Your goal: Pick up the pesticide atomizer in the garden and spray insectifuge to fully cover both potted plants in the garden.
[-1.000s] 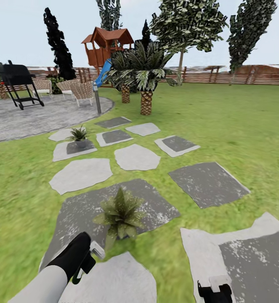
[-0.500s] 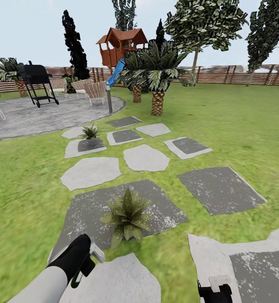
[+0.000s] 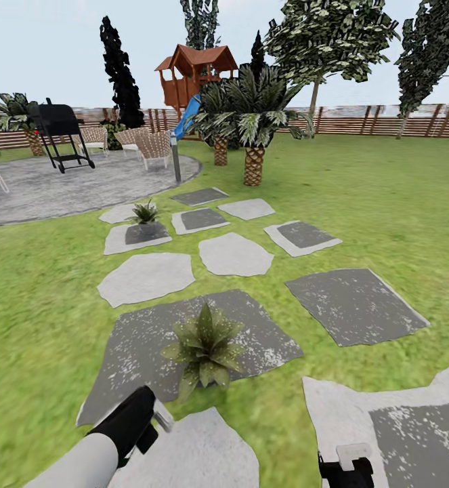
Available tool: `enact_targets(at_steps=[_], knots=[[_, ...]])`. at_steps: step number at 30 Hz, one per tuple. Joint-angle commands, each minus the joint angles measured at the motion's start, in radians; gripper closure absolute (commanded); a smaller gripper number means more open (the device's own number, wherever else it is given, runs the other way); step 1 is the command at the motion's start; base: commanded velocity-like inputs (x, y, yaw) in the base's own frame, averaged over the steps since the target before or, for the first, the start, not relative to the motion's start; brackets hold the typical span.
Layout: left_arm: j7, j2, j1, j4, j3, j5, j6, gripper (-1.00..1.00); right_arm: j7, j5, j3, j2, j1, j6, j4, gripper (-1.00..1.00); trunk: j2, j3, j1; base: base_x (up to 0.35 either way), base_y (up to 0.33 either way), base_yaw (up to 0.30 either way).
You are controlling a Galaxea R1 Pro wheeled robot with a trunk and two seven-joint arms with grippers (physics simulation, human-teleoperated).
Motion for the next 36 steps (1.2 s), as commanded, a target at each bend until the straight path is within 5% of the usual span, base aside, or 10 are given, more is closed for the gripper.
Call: enact_targets(at_steps=[1, 3, 6, 10, 18, 32, 34, 36], knots=[[-0.011, 0.003, 0.0, -0.007, 0.0, -0.009, 0.001, 1.0, -0.005, 0.011, -0.006, 0.0, -0.001, -0.003, 0.002, -1.0, 0.0, -0.001, 0.0, 0.0, 0.0, 0.0], [-0.011, 0.005, 0.0, -0.014, 0.011, 0.008, -0.006, 1.0, -0.005, 0.011, -0.006, 0.0, -0.001, -0.003, 0.002, -1.0, 0.0, -0.001, 0.0, 0.0, 0.0, 0.0], [-0.005, 0.006, -0.002, -0.022, 0.03, 0.089, -0.07, 1.0, -0.005, 0.011, -0.006, 0.0, -0.001, -0.003, 0.002, -1.0, 0.0, -0.001, 0.0, 0.0, 0.0, 0.0], [-0.007, 0.012, -0.008, -0.023, 0.026, 0.096, -0.075, 1.0, -0.005, 0.011, -0.006, 0.0, -0.001, -0.003, 0.002, -1.0, 0.0, -0.001, 0.0, 0.0, 0.0, 0.0], [-0.009, 0.068, -0.009, -0.012, 0.017, 0.094, -0.072, 1.0, -0.006, 0.011, -0.006, 0.0, -0.001, -0.003, 0.002, -1.0, 0.0, -0.001, 0.0, 0.0, 0.0, 0.0], [-0.032, 0.08, -0.013, -0.008, 0.018, 0.07, -0.072, 1.0, -0.006, 0.012, -0.007, -0.002, -0.001, -0.003, 0.002, -1.0, 0.0, -0.001, 0.0, 0.116, 0.0, 0.0], [-0.132, 0.14, -0.019, -0.019, 0.018, 0.03, -0.079, 1.0, -0.006, 0.012, -0.006, -0.003, -0.001, -0.002, 0.002, -1.0, 0.0, -0.001, 0.0, 0.001, 0.0, 0.0], [-0.28, 0.195, -0.058, -0.029, 0.018, -0.063, -0.087, 1.0, -0.006, 0.012, -0.007, -0.003, -0.001, -0.003, 0.002, -1.0, 0.0, -0.001, 0.0, 0.0, 0.0, 0.0]])
